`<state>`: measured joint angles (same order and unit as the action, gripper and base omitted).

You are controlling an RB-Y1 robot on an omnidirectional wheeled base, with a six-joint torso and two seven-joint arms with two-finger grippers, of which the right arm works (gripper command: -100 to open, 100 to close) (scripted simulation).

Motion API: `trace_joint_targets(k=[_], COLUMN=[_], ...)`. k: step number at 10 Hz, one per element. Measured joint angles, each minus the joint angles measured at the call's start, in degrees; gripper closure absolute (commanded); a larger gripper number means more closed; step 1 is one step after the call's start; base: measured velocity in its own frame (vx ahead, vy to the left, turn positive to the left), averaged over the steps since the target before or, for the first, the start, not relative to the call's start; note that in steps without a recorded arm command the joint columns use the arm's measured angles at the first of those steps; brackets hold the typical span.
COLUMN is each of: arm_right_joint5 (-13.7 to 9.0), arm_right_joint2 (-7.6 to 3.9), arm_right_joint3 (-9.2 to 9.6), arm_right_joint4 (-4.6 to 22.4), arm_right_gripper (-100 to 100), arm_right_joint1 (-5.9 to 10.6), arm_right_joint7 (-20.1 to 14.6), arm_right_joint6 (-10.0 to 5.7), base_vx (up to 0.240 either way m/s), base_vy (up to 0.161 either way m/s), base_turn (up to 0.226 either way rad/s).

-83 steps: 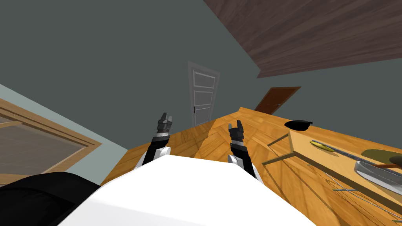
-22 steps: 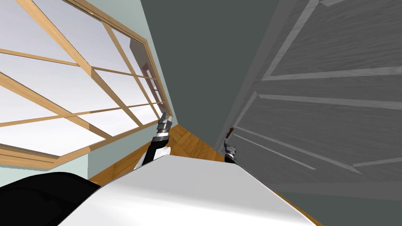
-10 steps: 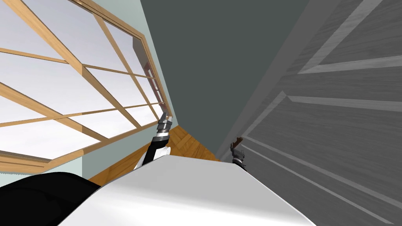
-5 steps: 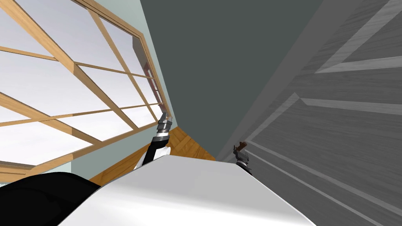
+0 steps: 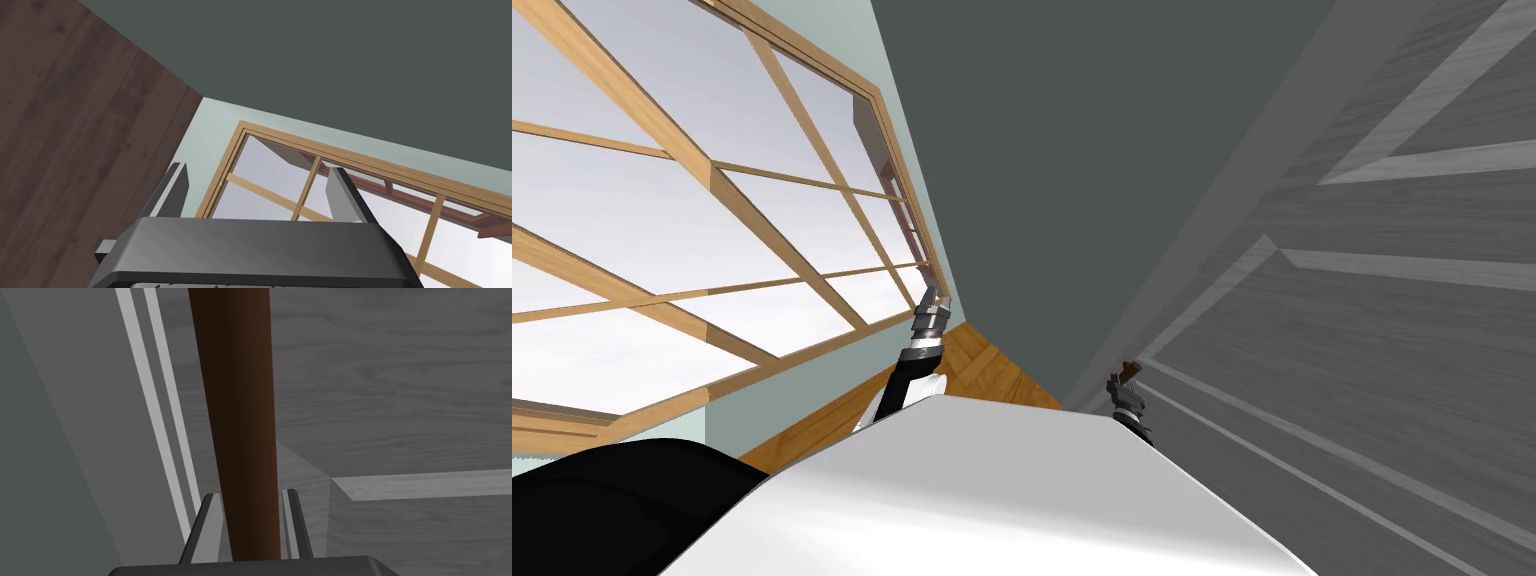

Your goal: Pull the door open

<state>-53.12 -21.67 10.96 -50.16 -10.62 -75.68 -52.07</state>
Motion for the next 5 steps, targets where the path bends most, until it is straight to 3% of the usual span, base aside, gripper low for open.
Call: trace_joint_targets(k=[2,5], arm_right_joint5=[0.1,0.5], arm_right_joint2=[-0.05,0.04], arm_right_joint3=[0.06,0.80], arm_right_joint4=[0.1,-0.2], arm_right_gripper=[100,100], arm_right_joint1=[0.34,0.95], arm_right_joint7=[0.0,0.1], arm_right_joint6=[-0.10,-0.07], base_vx=[-0.144,-0.210], base_vy=[-0.020,0.000], base_turn=[0.086,0.096])
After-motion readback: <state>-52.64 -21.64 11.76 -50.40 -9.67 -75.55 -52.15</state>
